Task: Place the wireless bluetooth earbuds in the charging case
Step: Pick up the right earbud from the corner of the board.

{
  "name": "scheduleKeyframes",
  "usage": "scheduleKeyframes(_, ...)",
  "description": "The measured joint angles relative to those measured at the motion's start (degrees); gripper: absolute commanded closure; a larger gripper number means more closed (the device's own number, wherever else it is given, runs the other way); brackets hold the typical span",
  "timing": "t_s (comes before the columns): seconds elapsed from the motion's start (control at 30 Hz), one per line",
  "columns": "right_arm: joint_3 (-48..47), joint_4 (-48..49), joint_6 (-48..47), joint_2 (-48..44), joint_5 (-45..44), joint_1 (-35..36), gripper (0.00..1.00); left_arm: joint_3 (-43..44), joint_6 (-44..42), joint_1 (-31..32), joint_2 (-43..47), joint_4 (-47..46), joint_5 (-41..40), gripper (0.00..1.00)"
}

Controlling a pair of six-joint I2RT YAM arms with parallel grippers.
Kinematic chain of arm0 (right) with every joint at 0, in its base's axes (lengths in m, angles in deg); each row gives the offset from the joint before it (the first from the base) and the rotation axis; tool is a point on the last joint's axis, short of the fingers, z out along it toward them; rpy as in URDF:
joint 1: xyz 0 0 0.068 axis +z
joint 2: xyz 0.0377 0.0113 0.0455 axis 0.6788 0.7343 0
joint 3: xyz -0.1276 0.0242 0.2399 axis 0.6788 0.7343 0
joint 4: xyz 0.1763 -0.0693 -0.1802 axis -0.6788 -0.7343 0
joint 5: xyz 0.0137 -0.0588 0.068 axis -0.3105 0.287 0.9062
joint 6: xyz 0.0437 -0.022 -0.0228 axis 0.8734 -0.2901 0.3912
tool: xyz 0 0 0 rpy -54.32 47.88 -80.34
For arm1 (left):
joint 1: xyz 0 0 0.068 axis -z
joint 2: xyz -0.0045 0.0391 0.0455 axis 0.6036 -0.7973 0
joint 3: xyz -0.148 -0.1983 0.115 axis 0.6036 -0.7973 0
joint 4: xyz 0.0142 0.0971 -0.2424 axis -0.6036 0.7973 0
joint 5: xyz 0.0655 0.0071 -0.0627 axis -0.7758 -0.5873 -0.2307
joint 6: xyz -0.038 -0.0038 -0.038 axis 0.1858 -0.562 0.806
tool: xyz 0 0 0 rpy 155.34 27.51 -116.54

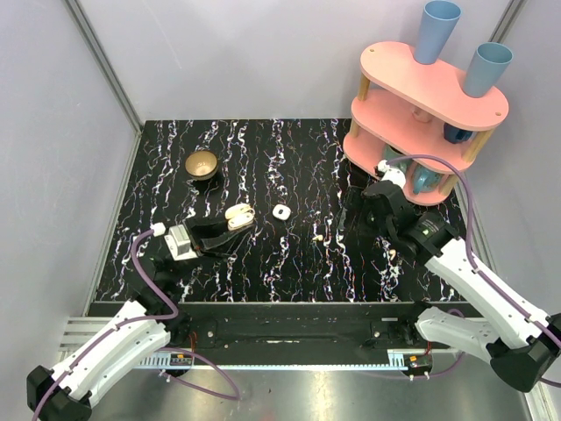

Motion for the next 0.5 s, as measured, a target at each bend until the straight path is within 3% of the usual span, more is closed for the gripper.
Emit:
scheduleKeyframes(0.2,0.8,-1.5,0.0,2.2,-1.2,-1.5,0.0,0.0,-0.7,0.0,0.1,1.6,-0.2,1.0)
scheduleKeyframes(0.5,3.7,-2.1,-2.0,1.1,0.4,-11.2,0.01,0.0,-0.7,0.0,-2.5,1.0,-0.2,1.0)
